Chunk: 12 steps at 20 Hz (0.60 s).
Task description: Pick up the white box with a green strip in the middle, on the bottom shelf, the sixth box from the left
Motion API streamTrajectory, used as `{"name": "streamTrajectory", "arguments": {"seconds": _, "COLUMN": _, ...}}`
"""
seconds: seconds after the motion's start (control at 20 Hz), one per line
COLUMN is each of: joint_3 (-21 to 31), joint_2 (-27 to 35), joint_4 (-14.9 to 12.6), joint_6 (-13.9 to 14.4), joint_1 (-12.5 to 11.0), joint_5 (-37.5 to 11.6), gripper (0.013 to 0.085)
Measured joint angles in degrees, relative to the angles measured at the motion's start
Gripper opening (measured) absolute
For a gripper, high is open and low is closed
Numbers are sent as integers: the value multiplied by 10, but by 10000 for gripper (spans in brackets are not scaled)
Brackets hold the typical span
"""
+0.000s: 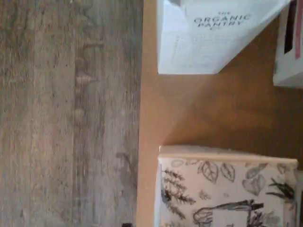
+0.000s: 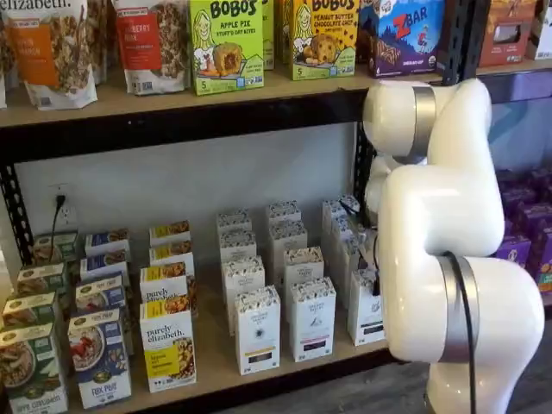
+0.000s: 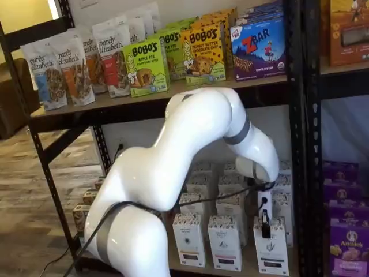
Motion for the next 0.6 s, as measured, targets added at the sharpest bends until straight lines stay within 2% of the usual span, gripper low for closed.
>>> {"name": "streamTrajectory", "arguments": {"seconds": 0.1, "joint_3": -14, "joint_2": 13, "joint_4": -27, "joint_6": 26, "joint_1": 3, "joint_5": 6, "gripper": 850}}
{"name": "streamTrajectory", "arguments": {"seconds": 0.3, "joint_3": -27, "joint_2": 26, "joint_4": -57, "joint_6": 54, "joint_1": 7, "joint_5": 13, "gripper": 850}}
{"name": "streamTrajectory", "arguments": {"seconds": 0.6, "joint_3": -34, "joint_2": 40, "joint_4": -61, "joint_6": 59, "joint_1": 8, "joint_5": 12, "gripper": 850}}
